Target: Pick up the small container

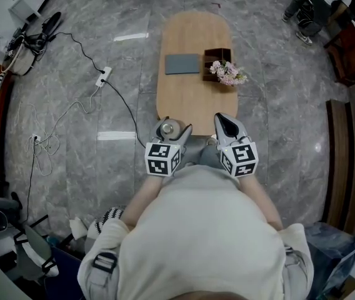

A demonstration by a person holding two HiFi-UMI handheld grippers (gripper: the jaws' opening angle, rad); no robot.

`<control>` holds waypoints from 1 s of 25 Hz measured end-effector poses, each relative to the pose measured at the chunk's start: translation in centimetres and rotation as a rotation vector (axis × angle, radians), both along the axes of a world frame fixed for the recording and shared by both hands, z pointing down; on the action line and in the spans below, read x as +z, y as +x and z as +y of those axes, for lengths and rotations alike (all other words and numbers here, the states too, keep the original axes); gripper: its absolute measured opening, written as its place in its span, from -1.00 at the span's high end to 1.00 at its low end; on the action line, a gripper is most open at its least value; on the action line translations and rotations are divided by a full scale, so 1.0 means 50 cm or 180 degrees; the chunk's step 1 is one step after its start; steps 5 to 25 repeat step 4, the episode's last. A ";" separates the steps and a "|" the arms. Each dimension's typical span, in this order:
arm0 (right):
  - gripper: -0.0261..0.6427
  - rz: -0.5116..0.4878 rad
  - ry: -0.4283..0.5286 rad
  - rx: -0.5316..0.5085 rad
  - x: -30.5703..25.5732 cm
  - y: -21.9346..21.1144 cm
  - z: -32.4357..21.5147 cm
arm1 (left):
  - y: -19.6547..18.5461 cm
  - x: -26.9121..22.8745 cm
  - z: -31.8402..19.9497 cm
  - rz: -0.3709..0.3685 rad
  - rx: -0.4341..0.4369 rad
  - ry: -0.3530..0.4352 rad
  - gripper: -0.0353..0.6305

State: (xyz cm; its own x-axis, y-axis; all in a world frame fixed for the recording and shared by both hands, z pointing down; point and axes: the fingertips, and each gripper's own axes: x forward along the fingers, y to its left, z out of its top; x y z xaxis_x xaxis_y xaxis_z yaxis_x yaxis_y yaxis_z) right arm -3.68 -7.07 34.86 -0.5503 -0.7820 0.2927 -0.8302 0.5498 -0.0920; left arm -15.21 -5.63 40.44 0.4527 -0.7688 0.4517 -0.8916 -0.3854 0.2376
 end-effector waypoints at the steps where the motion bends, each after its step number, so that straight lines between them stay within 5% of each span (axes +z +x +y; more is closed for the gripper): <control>1: 0.92 0.0002 0.0001 0.0003 0.000 0.002 -0.002 | 0.001 -0.001 -0.002 -0.0002 -0.0004 0.0004 -0.16; 25: 0.92 0.0013 0.0003 0.0015 0.000 0.007 -0.007 | 0.003 -0.005 -0.009 -0.0001 -0.0007 0.0020 -0.16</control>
